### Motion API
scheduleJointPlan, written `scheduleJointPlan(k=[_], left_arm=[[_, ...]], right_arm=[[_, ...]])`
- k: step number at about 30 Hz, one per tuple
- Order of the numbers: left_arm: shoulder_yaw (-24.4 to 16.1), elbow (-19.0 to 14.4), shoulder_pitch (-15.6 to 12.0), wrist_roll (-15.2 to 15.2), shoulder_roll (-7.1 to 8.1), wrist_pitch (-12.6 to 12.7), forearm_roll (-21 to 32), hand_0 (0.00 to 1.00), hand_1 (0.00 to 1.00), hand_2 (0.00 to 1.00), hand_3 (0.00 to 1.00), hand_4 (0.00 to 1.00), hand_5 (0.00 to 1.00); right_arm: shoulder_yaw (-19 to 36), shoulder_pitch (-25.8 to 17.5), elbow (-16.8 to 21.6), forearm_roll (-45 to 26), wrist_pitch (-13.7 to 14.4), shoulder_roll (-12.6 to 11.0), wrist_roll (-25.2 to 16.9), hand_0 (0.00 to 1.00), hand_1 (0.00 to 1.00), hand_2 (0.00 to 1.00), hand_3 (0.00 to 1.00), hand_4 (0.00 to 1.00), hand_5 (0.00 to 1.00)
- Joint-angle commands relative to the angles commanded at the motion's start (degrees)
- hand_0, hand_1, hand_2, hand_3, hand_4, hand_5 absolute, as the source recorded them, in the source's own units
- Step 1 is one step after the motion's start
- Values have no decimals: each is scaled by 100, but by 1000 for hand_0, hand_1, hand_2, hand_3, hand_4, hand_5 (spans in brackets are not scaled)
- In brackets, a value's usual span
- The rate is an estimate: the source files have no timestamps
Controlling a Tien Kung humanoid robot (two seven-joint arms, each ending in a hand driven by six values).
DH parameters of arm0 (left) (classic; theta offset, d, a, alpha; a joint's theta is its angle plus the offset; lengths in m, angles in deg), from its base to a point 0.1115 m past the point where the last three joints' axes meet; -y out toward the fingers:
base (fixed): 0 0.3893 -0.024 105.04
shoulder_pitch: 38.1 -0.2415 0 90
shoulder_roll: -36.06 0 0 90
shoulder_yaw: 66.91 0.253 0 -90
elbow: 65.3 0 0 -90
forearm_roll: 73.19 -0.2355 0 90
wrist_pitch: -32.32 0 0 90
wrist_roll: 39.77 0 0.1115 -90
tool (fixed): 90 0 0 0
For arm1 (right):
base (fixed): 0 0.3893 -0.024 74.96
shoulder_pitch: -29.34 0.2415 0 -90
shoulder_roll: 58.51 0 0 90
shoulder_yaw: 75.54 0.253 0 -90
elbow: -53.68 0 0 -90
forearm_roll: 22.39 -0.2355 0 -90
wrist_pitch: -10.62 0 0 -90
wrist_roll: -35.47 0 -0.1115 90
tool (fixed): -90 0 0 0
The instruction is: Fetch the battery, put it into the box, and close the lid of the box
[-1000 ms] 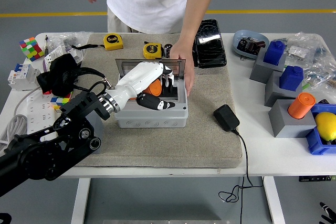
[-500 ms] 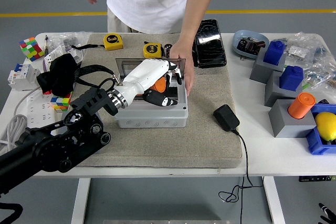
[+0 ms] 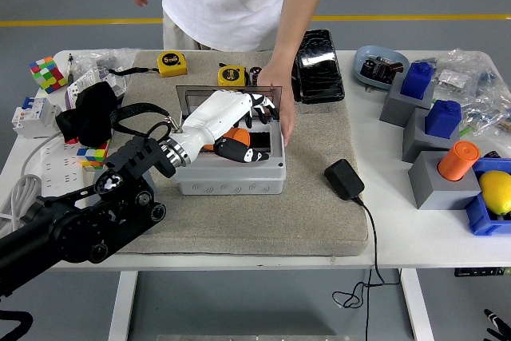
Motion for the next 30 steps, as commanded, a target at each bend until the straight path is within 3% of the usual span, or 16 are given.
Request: scheduleJointPlan(k=[10, 26, 27, 30], left_arm=[[-136, -147, -122, 64, 59, 42, 44, 199, 300, 466, 664, 998, 213], [-856, -1229, -607, 345, 277, 304, 263, 209, 296, 431, 659, 998, 246], [-942, -1268, -629, 388, 284, 349, 253, 312, 476, 491, 657, 998, 329], [-1253, -1325, -664, 441, 295, 423, 220, 312, 476, 491, 657, 998, 329]], right_arm=[[-41, -11, -6, -17, -1, -7, 16, 660, 663, 669, 548, 954, 463], [-30, -18, -4, 2, -13, -14, 15, 661, 664, 669, 548, 954, 464], [-31, -19, -6, 3, -15, -14, 16, 661, 664, 669, 548, 953, 465], [-22, -24, -7, 12, -17, -18, 15, 661, 664, 669, 548, 953, 465]])
